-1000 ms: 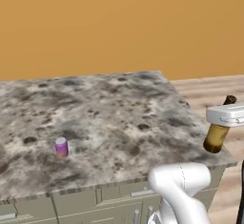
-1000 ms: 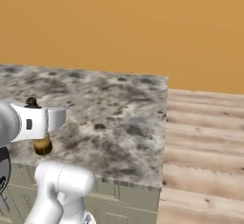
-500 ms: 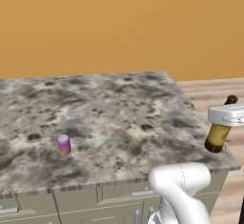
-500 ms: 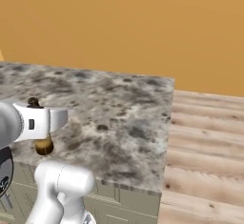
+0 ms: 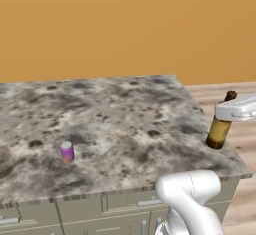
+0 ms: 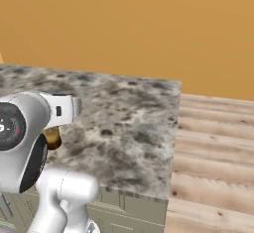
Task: Move the drinks to the dining counter.
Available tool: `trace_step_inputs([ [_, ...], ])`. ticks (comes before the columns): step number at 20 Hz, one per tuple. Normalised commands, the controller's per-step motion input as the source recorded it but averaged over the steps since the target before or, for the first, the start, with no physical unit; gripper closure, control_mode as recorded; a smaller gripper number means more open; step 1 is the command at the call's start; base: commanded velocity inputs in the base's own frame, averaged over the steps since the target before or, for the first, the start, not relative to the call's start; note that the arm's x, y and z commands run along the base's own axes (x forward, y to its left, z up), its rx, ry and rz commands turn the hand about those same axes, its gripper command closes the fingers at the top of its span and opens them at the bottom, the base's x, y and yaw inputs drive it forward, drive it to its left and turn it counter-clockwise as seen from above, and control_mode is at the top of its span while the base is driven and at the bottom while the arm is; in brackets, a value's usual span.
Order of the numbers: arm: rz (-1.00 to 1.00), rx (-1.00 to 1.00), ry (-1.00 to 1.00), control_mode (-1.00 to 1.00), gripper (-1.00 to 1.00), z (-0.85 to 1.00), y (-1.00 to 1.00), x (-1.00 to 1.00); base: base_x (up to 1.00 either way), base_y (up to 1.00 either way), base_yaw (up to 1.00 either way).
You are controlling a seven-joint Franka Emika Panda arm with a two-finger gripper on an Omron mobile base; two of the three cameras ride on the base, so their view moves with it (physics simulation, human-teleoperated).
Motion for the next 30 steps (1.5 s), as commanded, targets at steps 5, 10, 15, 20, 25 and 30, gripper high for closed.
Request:
trace_step_inputs([
  [5,0.30,0.06,0.00,-1.00,1.00,-0.33,0.00,0.33,0.00,0.00,0.00],
  [10,0.25,0.01,-0.03,-1.00,1.00,-0.49,0.00,0.34,0.00,0.00,0.00],
  [15,0.19,0.00,-0.04,-1.00,1.00,-0.25,0.01,0.25,0.00,0.00,0.00],
  [20,0.05,0.00,0.00,-1.00,1.00,-0.14,0.17,0.36,0.00,0.00,0.00],
  [25,0.05,0.00,0.00,-1.00,1.00,-0.20,0.12,0.44,0.00,0.00,0.00],
  [30,0.04,-0.01,0.01,-1.00,1.00,-0.43,0.08,0.43,0.00,0.00,0.00],
])
